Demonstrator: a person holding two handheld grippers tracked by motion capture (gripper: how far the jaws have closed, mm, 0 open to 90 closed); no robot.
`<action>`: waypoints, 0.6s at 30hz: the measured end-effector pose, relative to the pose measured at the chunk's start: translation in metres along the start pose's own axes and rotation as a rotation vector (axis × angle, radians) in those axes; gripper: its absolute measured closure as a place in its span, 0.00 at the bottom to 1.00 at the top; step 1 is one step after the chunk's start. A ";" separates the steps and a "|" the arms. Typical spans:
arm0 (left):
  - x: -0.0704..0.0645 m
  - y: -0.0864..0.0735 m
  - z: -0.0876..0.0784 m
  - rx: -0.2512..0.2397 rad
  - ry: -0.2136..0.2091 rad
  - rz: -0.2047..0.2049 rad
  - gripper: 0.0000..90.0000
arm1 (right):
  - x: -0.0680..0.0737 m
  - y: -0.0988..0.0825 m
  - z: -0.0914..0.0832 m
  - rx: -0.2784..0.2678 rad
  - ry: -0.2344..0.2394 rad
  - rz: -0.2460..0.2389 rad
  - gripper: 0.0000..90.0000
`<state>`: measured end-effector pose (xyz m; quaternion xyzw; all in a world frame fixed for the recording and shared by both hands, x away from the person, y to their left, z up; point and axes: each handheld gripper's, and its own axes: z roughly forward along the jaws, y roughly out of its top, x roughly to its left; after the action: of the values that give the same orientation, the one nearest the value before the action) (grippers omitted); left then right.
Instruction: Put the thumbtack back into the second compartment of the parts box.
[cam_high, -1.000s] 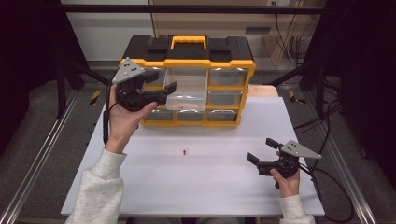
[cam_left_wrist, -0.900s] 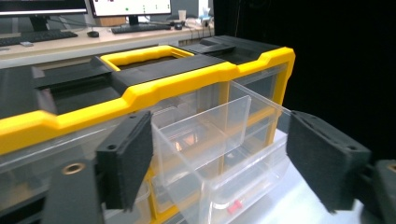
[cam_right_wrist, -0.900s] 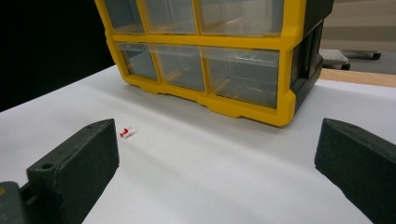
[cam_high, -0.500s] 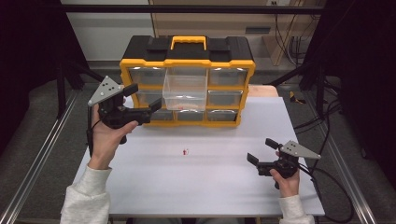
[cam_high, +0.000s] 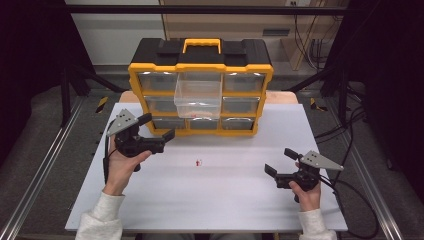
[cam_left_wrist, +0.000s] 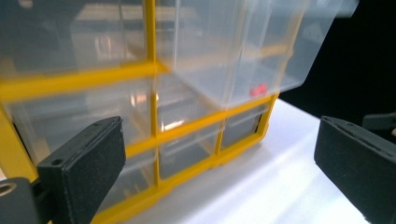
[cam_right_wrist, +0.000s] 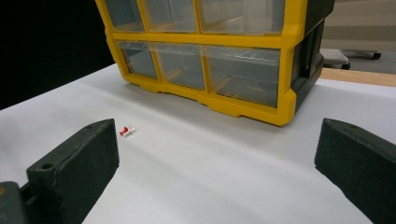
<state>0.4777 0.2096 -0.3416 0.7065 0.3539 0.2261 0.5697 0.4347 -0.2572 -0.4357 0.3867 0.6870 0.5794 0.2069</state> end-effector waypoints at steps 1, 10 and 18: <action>0.000 -0.004 0.002 0.009 -0.001 0.000 0.02 | 0.000 0.000 0.000 0.000 0.001 0.000 0.00; -0.005 -0.038 0.030 0.124 0.005 0.016 0.02 | 0.000 0.000 0.000 0.004 -0.001 -0.004 0.00; -0.015 -0.058 0.057 0.203 0.006 0.037 0.03 | 0.000 0.000 0.000 0.003 -0.001 -0.008 0.00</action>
<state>0.4953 0.1675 -0.4110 0.7662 0.3637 0.2016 0.4899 0.4346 -0.2570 -0.4361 0.3849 0.6892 0.5772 0.2089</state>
